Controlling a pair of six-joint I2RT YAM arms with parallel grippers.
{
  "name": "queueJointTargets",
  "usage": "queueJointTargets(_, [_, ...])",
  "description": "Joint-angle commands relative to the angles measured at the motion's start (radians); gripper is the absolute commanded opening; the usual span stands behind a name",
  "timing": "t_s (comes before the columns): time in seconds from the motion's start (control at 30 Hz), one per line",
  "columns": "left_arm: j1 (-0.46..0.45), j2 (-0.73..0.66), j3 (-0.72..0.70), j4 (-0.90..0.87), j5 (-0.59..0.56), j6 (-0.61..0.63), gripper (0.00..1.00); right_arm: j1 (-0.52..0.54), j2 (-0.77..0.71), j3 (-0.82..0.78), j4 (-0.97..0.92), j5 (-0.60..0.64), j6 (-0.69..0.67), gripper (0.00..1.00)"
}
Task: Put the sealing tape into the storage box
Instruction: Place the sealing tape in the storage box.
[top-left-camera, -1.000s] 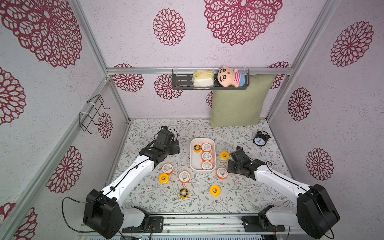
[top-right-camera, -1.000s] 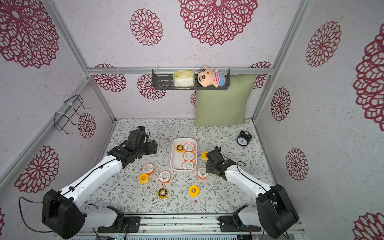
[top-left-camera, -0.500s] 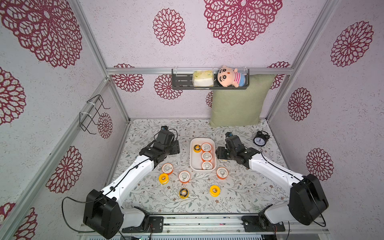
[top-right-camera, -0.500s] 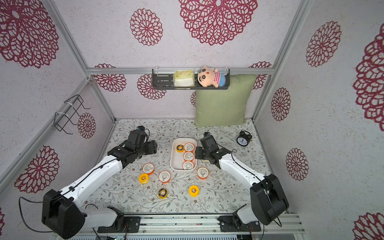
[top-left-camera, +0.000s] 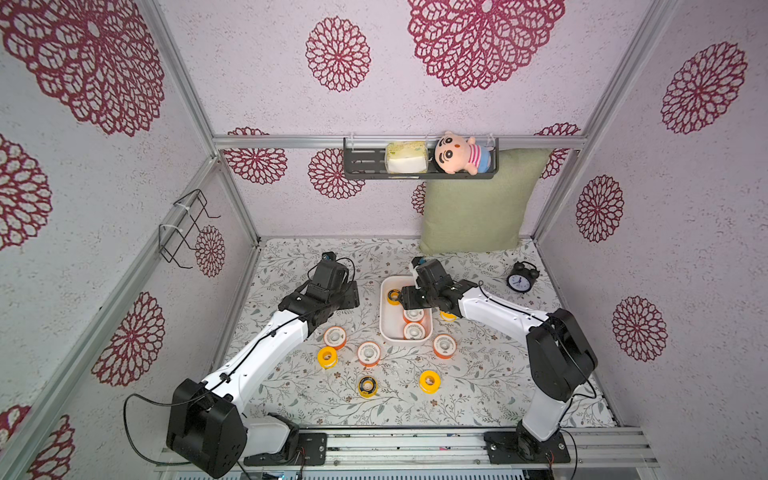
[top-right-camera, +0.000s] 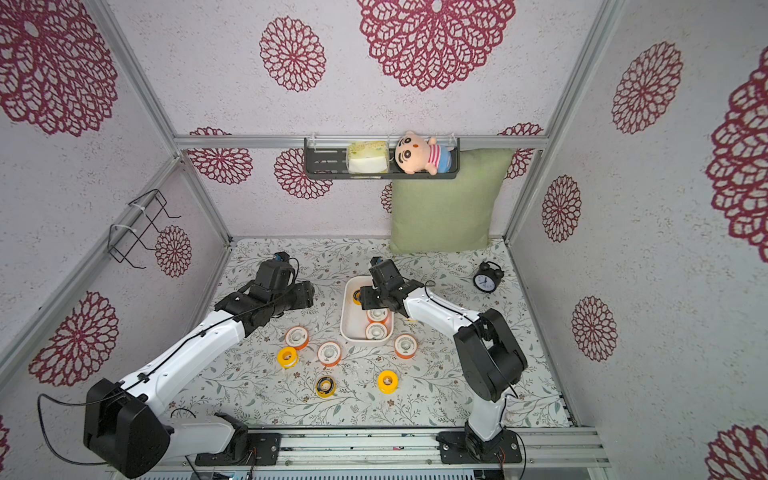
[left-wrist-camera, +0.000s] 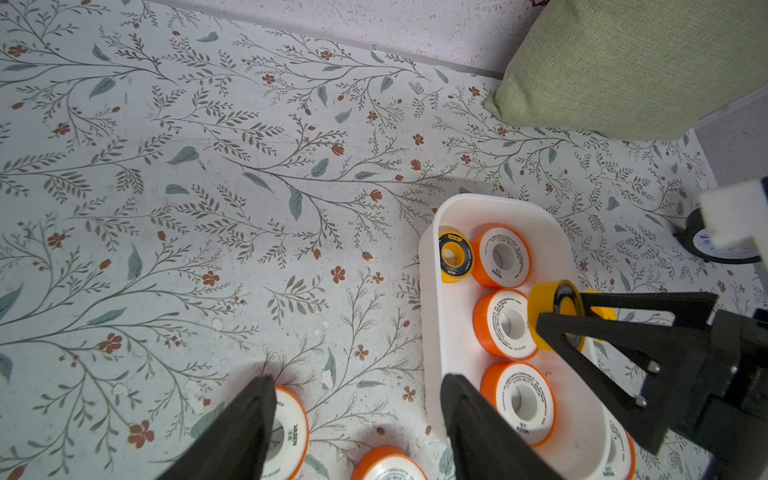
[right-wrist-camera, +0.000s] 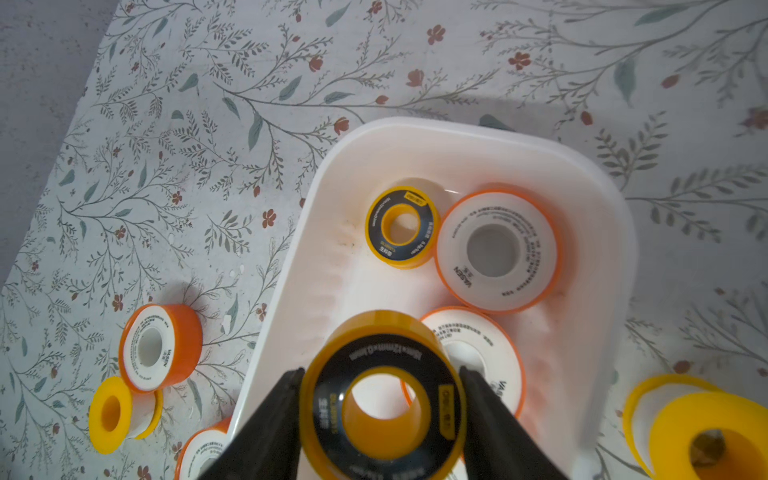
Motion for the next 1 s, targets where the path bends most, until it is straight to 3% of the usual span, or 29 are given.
queueJointTargets(0.0, [0.008, -0.014, 0.009, -0.010, -0.014, 0.000, 0.70, 0.018, 0.039, 0.073, -0.005, -0.018, -0.043, 0.56])
queueJointTargets(0.43, [0.010, -0.014, 0.009, -0.015, -0.017, 0.002, 0.70, 0.059, 0.194, 0.221, -0.115, 0.028, -0.088, 0.56])
queueJointTargets(0.97, [0.011, -0.016, 0.009, -0.016, -0.020, 0.008, 0.70, 0.081, 0.272, 0.306, -0.191, 0.080, -0.114, 0.57])
